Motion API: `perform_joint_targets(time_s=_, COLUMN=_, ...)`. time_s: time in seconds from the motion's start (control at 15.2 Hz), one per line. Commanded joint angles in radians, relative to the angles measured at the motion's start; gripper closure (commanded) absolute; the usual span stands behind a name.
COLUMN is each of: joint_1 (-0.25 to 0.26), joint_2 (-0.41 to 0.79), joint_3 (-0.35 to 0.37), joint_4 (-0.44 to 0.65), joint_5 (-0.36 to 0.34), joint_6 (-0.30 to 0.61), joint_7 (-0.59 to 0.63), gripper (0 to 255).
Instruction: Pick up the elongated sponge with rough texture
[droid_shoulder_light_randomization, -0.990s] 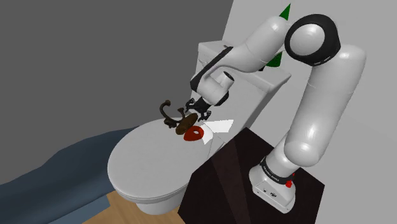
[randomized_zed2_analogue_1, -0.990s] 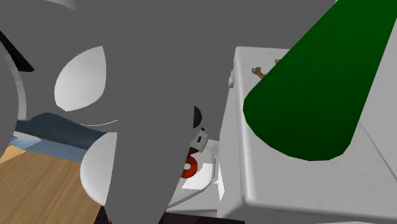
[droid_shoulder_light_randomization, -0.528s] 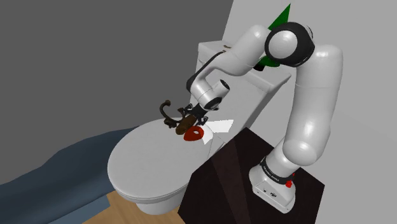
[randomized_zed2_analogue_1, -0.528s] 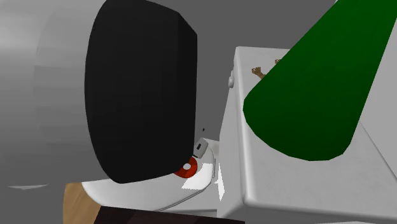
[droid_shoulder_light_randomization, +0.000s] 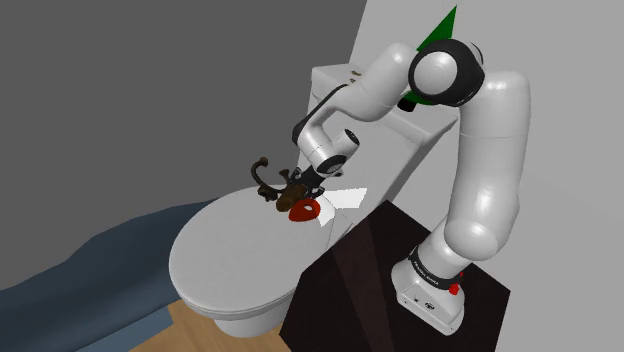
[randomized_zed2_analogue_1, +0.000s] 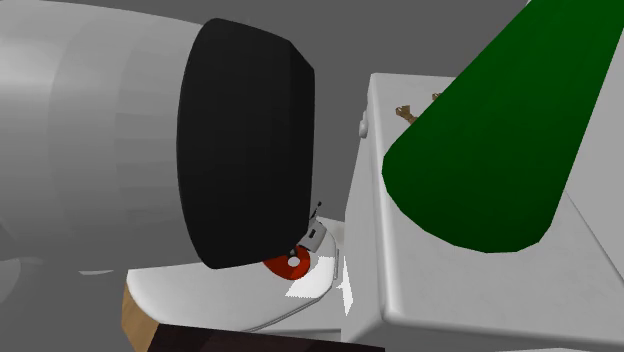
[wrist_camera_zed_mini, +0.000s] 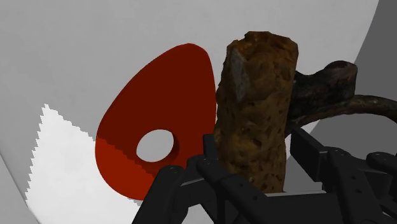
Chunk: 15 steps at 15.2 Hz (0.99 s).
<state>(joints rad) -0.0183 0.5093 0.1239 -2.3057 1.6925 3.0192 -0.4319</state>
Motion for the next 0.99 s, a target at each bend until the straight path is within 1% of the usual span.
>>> perform_joint_targets(time_s=0.0, joint_1=0.000, joint_2=0.001, joint_3=0.000, joint_4=0.001, joint_5=0.000, joint_6=0.000, joint_7=0.000, gripper=255)
perform_joint_targets(time_s=0.33, joint_1=0.000, joint_2=0.001, joint_3=0.000, joint_4=0.000, joint_5=-0.001, joint_6=-0.001, joint_7=0.000, gripper=255)
perform_joint_targets(time_s=0.59, joint_1=0.000, joint_2=-0.065, joint_3=0.001, joint_4=-0.049, joint_5=-0.120, joint_6=-0.004, joint_7=0.128, gripper=255)
perform_joint_targets(time_s=0.92, joint_1=0.021, joint_2=-0.148, joint_3=-0.022, joint_4=-0.108, joint_5=-0.274, joint_6=-0.021, joint_7=0.293, gripper=255)
